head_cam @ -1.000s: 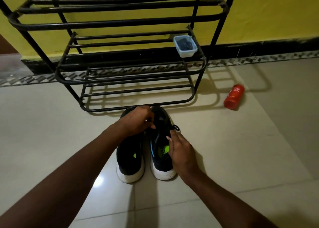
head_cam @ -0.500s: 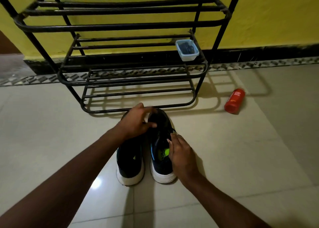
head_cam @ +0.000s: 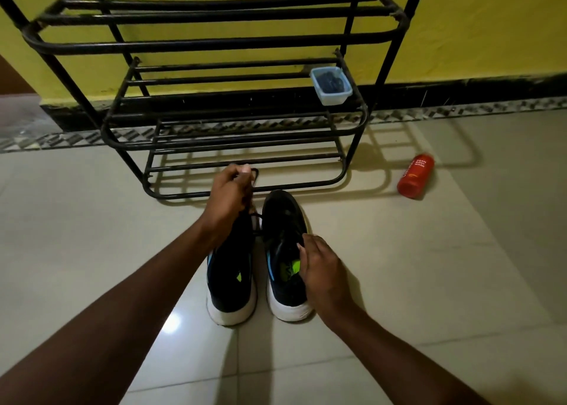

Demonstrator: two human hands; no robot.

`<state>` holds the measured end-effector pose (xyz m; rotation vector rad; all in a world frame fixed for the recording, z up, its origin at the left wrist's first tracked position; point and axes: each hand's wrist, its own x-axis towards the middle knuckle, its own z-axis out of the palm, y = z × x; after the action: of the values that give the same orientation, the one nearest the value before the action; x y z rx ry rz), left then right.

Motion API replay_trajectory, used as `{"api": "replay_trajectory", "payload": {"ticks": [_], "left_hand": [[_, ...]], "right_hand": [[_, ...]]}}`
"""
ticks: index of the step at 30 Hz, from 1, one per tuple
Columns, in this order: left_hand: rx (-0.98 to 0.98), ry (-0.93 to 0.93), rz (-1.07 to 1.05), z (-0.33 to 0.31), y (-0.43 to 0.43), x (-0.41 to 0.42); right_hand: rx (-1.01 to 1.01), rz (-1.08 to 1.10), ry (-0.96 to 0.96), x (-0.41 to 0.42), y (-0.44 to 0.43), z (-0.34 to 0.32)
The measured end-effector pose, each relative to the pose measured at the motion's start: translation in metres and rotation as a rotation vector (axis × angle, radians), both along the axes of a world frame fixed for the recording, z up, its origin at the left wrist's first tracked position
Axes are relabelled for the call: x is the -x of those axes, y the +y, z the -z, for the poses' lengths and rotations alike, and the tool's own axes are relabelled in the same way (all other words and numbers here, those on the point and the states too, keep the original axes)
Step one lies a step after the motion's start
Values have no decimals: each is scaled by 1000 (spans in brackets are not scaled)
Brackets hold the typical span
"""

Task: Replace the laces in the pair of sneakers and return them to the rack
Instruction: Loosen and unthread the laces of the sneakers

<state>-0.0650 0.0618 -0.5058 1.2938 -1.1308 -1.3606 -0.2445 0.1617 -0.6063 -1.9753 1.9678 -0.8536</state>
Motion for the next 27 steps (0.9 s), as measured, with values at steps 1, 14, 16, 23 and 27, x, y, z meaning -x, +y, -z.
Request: {"api": "replay_trajectory", "payload": {"ticks": [1, 14, 16, 23, 27], "left_hand": [[77, -211, 24, 1, -2, -4], [139, -1363, 772, 18, 9, -1], [180, -1400, 764, 21, 11, 0], [255, -1473, 748, 18, 16, 2], [237, -1508, 764, 18, 16, 5]], "right_hand": [[-8, -9, 4, 0, 0, -1], [-233, -243, -27, -7, -49, -60], [-286, -273, 70, -10, -61, -67], [-244, -307, 268, -15, -77, -73], [-257, -194, 113, -8, -85, -77]]}}
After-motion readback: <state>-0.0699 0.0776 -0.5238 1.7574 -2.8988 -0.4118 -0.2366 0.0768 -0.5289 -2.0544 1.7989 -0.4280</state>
